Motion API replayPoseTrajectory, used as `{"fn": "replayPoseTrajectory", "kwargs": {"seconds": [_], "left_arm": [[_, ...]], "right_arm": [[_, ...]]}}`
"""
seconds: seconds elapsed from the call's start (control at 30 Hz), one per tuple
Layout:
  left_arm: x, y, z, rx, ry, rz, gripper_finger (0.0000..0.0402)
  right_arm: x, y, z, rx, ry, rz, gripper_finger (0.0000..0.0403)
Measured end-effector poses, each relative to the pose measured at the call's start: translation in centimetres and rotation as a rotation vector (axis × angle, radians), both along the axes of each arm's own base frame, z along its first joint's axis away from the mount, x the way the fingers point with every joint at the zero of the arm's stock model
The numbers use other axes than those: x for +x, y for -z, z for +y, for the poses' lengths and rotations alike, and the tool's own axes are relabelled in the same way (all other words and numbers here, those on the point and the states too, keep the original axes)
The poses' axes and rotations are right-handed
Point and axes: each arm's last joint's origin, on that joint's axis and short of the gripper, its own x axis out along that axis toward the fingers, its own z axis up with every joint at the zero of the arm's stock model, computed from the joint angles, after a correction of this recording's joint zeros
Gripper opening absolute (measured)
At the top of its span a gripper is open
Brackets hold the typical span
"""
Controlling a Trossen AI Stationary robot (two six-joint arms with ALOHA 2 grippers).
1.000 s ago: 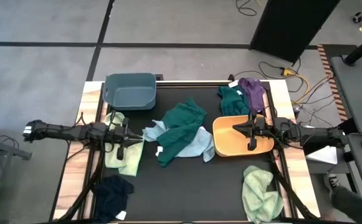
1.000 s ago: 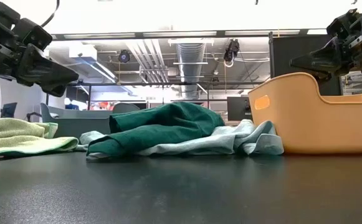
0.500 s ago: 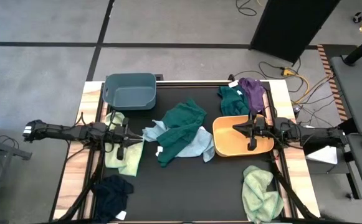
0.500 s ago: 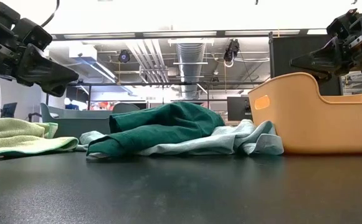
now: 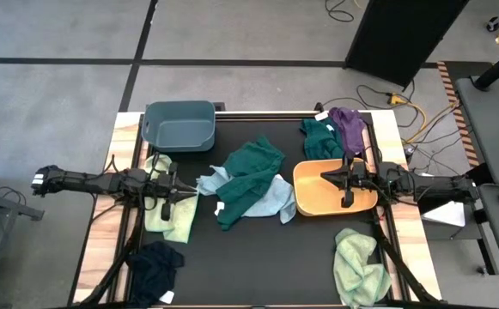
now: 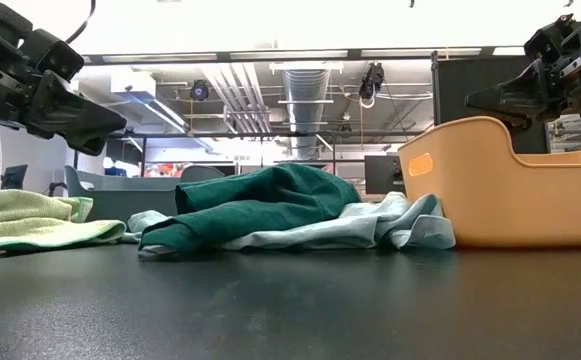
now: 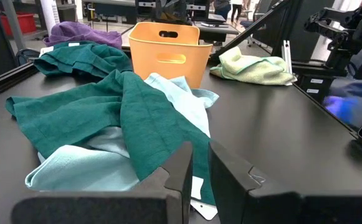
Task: Sort towels by color in basket
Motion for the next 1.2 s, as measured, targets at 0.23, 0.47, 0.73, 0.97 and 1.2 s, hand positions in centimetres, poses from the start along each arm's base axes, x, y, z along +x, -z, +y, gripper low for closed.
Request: {"fn": "replayPoseTrajectory", "kwargs": {"seconds": [0.23, 0.47, 0.73, 0.97, 1.2], "left_arm": [[0.0, 0.0, 0.0, 0.0, 0.0, 0.0, 0.0036], [0.0, 0.0, 0.0, 0.0, 0.0, 0.0, 0.0036], [0.0, 0.0, 0.0, 0.0, 0.0, 0.0, 0.0036], [0.0, -0.2, 0.1, 0.059, -0.011, -0.024, 0.0036], [0.1, -1.9, 0.0, -0.105, -0.027, -0.192, 0.0036]], "right_arm": [[0.0, 0.0, 0.0, 0.0, 0.0, 0.0, 0.0013], [0.0, 0.0, 0.0, 0.0, 0.0, 0.0, 0.0013], [0.0, 0.0, 0.0, 0.0, 0.0, 0.0, 0.0013], [0.0, 0.0, 0.0, 0.0, 0.0, 0.0, 0.0013], [0.0, 0.0, 0.0, 0.0, 0.0, 0.0, 0.0013]]}}
